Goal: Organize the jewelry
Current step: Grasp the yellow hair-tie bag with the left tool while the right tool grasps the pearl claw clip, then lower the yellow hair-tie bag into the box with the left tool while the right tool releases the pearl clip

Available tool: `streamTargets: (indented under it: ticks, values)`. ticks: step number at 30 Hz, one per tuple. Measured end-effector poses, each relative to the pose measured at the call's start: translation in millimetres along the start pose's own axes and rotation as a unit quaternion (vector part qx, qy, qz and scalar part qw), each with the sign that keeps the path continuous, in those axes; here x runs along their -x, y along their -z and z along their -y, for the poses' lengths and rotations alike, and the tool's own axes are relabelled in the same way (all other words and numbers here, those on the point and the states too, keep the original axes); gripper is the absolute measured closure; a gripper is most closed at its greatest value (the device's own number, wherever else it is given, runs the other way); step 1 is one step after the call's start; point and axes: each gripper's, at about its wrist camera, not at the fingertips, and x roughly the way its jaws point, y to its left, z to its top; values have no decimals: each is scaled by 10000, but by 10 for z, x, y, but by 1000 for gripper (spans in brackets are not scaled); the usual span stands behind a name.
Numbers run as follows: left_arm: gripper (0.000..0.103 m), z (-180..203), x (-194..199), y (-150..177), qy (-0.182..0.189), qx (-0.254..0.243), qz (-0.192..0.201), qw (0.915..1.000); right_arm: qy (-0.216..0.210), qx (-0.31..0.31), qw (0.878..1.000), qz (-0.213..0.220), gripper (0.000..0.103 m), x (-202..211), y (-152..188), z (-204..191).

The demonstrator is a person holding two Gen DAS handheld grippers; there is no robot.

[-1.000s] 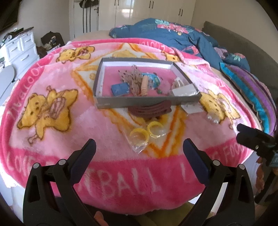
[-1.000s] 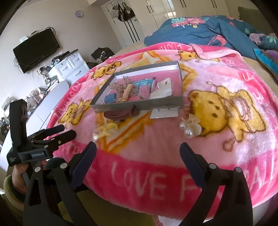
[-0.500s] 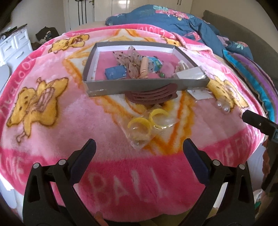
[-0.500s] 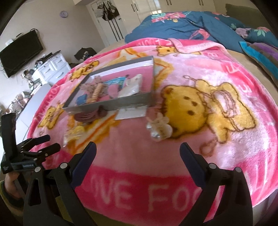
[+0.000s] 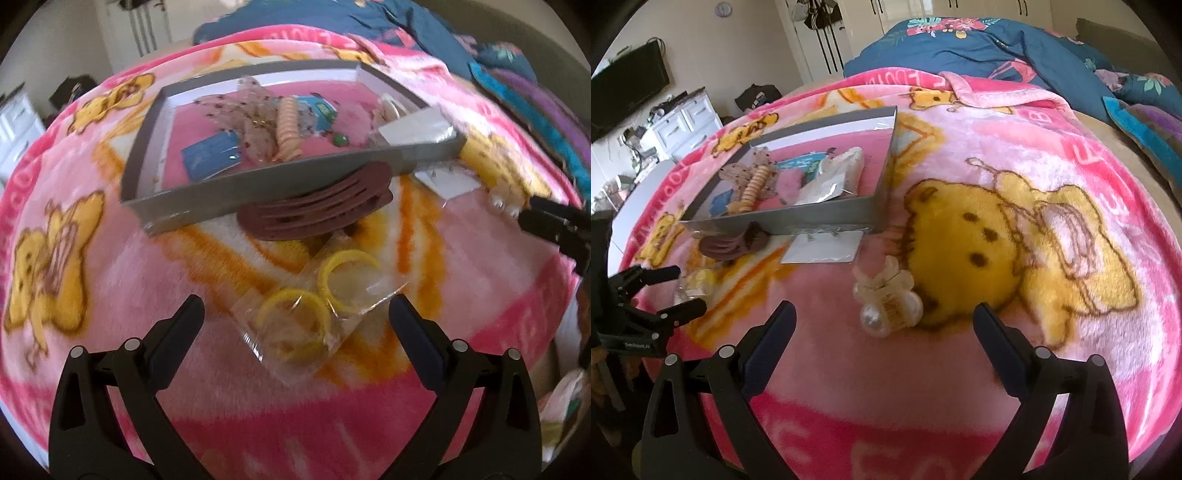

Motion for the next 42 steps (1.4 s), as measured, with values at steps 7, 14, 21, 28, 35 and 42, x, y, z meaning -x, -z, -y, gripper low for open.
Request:
streamTargets:
  ticks: [7, 14, 21, 28, 35, 42]
  values:
    - [11, 83, -79, -65, 28, -253, 19, 9997, 180, 374, 9991, -105, 21, -217, -66, -17]
    - [36, 179, -75, -70, 97, -426, 55, 9990, 74, 573, 9983, -112, 61, -256, -25, -36]
    - [53, 264, -12, -3, 127, -545, 45, 9984, -360, 520, 9980, -86, 61, -82, 100, -130]
    - [60, 176, 112, 83, 517, -151, 32, 9985, -591, 572, 9966, -8, 61, 131, 190, -330]
    - [60, 11, 365, 146, 682, 294, 298, 9968, -815, 741, 9939, 67, 61, 239, 168, -573]
    - [60, -205, 616, 136, 546, 611, 607, 9948, -1029, 857, 9909, 156, 61, 309, 62, -793]
